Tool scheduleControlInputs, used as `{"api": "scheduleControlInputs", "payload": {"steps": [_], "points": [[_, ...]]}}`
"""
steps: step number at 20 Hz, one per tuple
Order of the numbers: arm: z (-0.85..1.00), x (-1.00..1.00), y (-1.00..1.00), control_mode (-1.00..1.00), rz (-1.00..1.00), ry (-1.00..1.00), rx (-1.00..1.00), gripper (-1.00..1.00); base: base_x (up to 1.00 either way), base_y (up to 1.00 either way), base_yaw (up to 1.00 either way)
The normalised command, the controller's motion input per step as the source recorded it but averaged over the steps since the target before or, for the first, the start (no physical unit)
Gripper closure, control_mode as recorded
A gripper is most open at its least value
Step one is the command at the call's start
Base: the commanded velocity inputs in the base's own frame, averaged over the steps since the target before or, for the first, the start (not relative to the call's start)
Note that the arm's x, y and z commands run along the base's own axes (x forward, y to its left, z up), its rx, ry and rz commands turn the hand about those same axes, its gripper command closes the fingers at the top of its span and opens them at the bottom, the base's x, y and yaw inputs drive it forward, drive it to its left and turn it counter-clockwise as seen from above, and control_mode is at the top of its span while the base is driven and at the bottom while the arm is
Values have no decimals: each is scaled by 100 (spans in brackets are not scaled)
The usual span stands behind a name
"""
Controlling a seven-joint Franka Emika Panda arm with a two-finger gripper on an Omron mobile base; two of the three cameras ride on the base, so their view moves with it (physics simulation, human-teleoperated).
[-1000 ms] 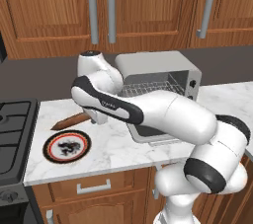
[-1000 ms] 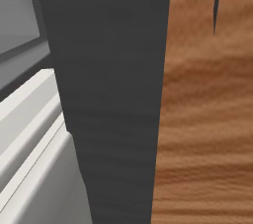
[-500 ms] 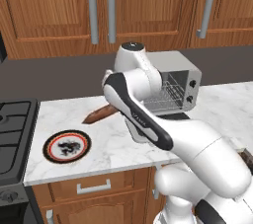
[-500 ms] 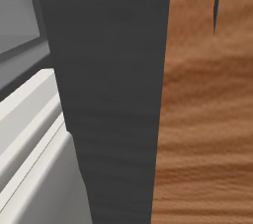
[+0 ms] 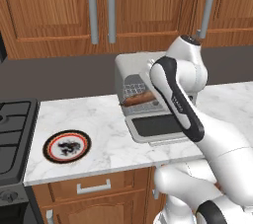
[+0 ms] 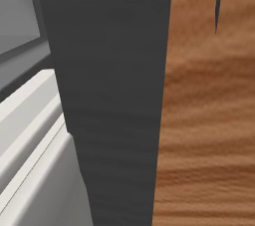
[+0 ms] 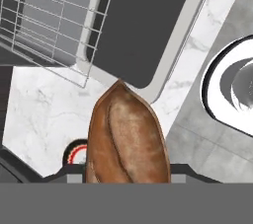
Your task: Pull the toaster oven rack outwards. Pick up the baguette from the plate and place it on the toaster oven rack. Close the toaster oven door fully and set the temperature to the lowest setting.
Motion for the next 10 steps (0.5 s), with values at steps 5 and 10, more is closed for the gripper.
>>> {"api": "scheduleControlInputs", "payload": {"steps": [5,10], "points": [[0,26,-76,-100,-5,0,6,100,0,0,0],[0,26,-63,-100,-4,3,0,100,0,0,0]]}}
